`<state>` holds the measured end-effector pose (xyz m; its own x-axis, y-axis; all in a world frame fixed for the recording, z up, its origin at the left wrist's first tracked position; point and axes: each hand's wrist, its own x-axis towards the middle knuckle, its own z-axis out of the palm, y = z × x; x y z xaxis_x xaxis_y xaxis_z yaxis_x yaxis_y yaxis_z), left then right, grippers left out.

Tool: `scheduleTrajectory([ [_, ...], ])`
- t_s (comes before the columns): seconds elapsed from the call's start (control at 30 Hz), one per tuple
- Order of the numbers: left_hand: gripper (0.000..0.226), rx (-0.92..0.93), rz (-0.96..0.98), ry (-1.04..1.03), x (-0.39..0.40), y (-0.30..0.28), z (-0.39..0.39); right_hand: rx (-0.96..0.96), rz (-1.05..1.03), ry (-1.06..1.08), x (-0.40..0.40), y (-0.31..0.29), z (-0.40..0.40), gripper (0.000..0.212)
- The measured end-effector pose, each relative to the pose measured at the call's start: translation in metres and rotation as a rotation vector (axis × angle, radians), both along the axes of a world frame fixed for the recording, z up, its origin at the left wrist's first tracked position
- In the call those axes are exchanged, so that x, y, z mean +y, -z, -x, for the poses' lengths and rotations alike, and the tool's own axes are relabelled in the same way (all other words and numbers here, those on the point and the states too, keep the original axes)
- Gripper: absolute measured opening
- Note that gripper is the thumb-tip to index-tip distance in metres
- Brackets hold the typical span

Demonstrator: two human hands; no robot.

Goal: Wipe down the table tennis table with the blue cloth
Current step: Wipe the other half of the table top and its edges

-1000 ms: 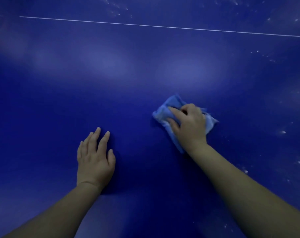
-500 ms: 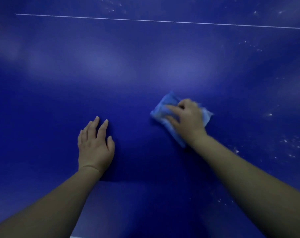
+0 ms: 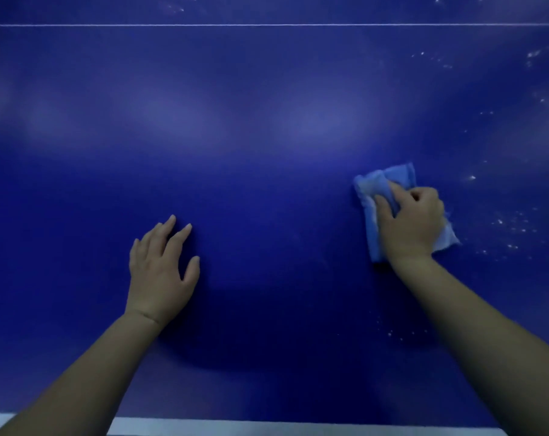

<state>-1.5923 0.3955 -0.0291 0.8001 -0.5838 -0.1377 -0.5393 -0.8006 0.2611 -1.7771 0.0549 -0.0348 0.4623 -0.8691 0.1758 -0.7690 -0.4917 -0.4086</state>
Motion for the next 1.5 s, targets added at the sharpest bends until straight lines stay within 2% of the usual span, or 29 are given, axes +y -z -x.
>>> scheduleTrajectory([
  [0.07,0.055,0.006,-0.004,-0.028,0.005,-0.001,0.024,-0.022,0.021,0.061,0.031,0.002,0.015,0.031],
  [0.1,0.053,0.009,-0.004,-0.038,0.008,-0.001,0.039,-0.039,0.027,-0.013,0.055,0.002,0.018,0.03],
  [0.2,0.058,0.022,-0.001,-0.061,0.018,0.0,0.073,-0.067,0.017,-0.515,0.093,-0.001,-0.006,0.029],
  [0.23,0.062,0.023,-0.006,-0.067,0.021,0.001,0.08,-0.056,0.031,-0.633,0.087,-0.004,-0.023,0.028],
  [0.27,0.064,0.016,-0.016,-0.067,0.024,0.002,0.085,-0.032,0.051,-0.658,0.076,-0.008,-0.04,0.028],
  [0.3,0.064,0.005,-0.027,-0.061,0.027,0.002,0.088,-0.003,0.054,-0.59,0.059,-0.011,-0.053,0.029],
  [0.4,0.063,-0.008,-0.042,-0.058,0.028,0.002,0.091,0.032,-0.026,-0.097,0.024,-0.004,-0.042,0.034],
  [0.43,0.063,-0.006,-0.043,-0.07,0.027,0.002,0.091,0.01,-0.025,-0.014,0.033,-0.004,-0.028,0.033],
  [0.47,0.063,-0.005,-0.043,-0.08,0.026,0.002,0.091,-0.015,-0.015,-0.028,0.052,-0.003,-0.017,0.032],
  [0.6,0.062,-0.017,-0.045,-0.077,0.027,0.002,0.091,-0.073,-0.045,-0.557,0.119,-0.002,-0.031,0.03],
  [0.7,0.061,-0.028,-0.035,-0.075,0.028,0.003,0.091,-0.034,-0.021,-0.789,0.104,-0.01,-0.092,0.033],
  [0.73,0.06,-0.028,-0.032,-0.076,0.029,0.004,0.091,0.005,0.004,-0.771,0.086,-0.011,-0.106,0.034],
  [0.8,0.059,-0.037,-0.022,-0.069,0.029,0.005,0.09,0.068,0.039,-0.568,0.043,-0.007,-0.106,0.034],
  [0.87,0.058,-0.047,-0.015,-0.064,0.03,0.005,0.09,0.043,0.054,-0.247,0.009,-0.002,-0.068,0.032],
  [0.93,0.058,-0.048,-0.016,-0.072,0.028,0.005,0.091,0.007,0.019,-0.034,0.02,-0.004,-0.016,0.031],
  [1.0,0.058,-0.039,-0.028,-0.075,0.029,0.007,0.091,-0.003,-0.024,-0.086,0.069,-0.004,0.021,0.032],
  [1.1,0.059,-0.041,-0.032,-0.08,0.029,0.007,0.092,-0.055,-0.013,-0.532,0.136,-0.004,0.027,0.03],
  [1.17,0.059,-0.046,-0.036,-0.078,0.028,0.007,0.093,-0.054,-0.017,-0.688,0.137,-0.009,0.007,0.03],
  [1.23,0.059,-0.046,-0.041,-0.074,0.028,0.007,0.094,-0.031,-0.008,-0.609,0.111,-0.014,-0.009,0.03],
  [1.33,0.06,-0.044,-0.054,-0.068,0.027,0.007,0.093,0.011,-0.012,-0.272,0.067,-0.01,0.009,0.031],
  [1.4,0.06,-0.041,-0.059,-0.073,0.027,0.007,0.093,0.006,-0.025,-0.105,0.074,-0.008,0.04,0.033],
  [1.43,0.06,-0.043,-0.058,-0.073,0.026,0.007,0.093,0.001,-0.036,-0.104,0.091,-0.007,0.054,0.034],
  [1.5,0.06,-0.045,-0.051,-0.072,0.027,0.008,0.093,-0.02,-0.052,-0.253,0.134,-0.007,0.066,0.036],
])
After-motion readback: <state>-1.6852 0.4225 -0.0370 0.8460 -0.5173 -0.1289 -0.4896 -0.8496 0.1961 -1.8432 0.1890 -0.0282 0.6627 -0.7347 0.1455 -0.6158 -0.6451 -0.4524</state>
